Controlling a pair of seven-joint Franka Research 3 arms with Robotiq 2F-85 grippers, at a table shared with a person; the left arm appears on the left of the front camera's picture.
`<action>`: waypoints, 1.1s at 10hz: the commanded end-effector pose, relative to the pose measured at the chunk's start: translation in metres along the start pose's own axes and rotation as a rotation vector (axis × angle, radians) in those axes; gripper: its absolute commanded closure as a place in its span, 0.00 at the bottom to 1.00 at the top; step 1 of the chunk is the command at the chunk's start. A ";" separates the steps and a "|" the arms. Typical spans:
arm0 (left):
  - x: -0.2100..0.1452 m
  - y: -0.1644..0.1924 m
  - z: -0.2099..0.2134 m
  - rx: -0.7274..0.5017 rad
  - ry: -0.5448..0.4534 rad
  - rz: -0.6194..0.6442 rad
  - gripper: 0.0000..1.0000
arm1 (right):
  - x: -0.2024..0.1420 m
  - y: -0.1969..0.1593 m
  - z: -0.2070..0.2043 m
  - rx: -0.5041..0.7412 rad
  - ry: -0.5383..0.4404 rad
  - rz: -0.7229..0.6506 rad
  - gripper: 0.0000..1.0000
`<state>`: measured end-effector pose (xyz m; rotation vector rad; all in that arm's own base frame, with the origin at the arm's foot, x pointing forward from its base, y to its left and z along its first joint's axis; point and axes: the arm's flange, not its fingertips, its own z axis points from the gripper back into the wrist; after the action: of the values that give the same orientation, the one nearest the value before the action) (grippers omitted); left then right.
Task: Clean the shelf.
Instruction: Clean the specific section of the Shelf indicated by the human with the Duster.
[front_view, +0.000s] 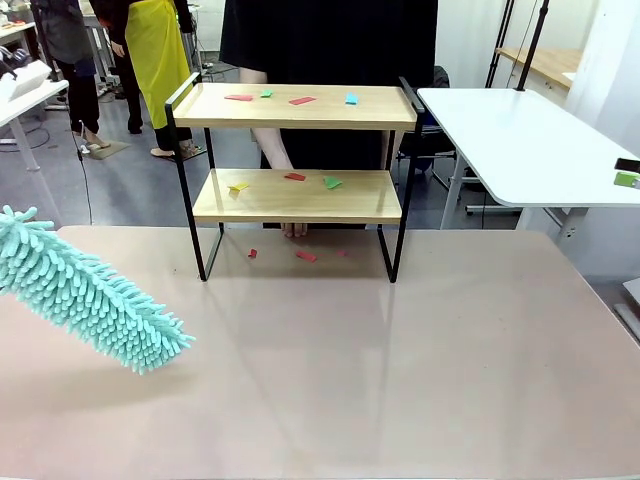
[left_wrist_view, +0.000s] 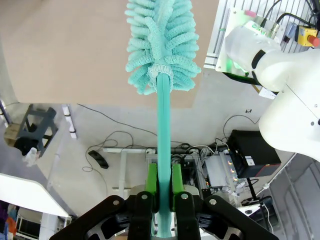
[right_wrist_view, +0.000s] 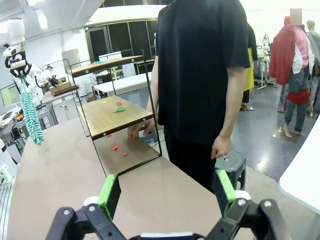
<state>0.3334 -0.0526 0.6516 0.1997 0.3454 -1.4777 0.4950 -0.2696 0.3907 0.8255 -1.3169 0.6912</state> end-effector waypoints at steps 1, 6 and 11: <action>0.000 0.000 0.000 0.000 0.000 0.000 0.87 | 0.002 0.001 -0.002 0.002 0.000 0.005 0.00; 0.030 -0.011 -0.040 0.040 -0.428 0.038 0.87 | 0.002 0.001 -0.002 0.002 0.000 0.005 0.00; 0.111 -0.009 -0.117 0.054 -0.748 0.188 0.87 | 0.002 0.001 -0.002 0.002 0.000 0.005 0.00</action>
<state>0.3320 -0.1068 0.5189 -0.2570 -0.2329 -1.3222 0.4950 -0.2696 0.3907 0.8255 -1.3169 0.6912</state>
